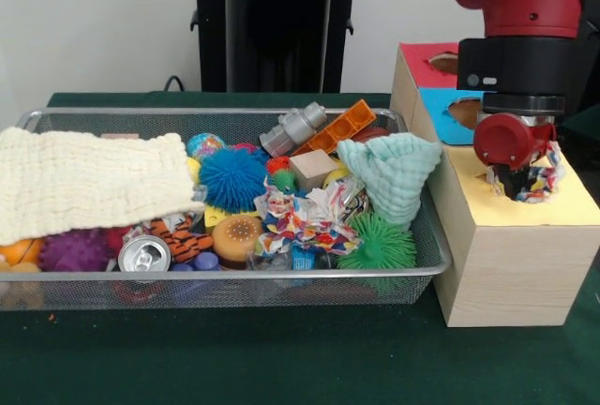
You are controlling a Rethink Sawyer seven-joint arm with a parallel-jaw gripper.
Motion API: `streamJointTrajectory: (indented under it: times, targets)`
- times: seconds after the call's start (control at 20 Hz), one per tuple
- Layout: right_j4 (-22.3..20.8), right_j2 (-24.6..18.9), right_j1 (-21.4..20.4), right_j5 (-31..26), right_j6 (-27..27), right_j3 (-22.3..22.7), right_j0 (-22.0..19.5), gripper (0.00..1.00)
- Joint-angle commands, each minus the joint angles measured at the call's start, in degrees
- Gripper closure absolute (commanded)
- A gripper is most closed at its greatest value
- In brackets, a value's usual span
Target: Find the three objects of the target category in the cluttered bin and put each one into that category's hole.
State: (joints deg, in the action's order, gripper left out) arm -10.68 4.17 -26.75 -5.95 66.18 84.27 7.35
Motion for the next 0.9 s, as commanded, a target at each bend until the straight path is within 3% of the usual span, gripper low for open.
streamJointTrajectory:
  times: [0.05, 0.4, 0.9]
  targets:
    - [-1.6, -0.1, 11.6, 4.4, 10.3, -1.7, -2.0, 1.0]
    - [-0.2, -0.9, 10.4, 2.6, 11.0, -0.8, -2.5, 1.0]
    - [-1.1, -4.9, 0.1, -7.9, 6.1, 5.3, -4.8, 1.0]
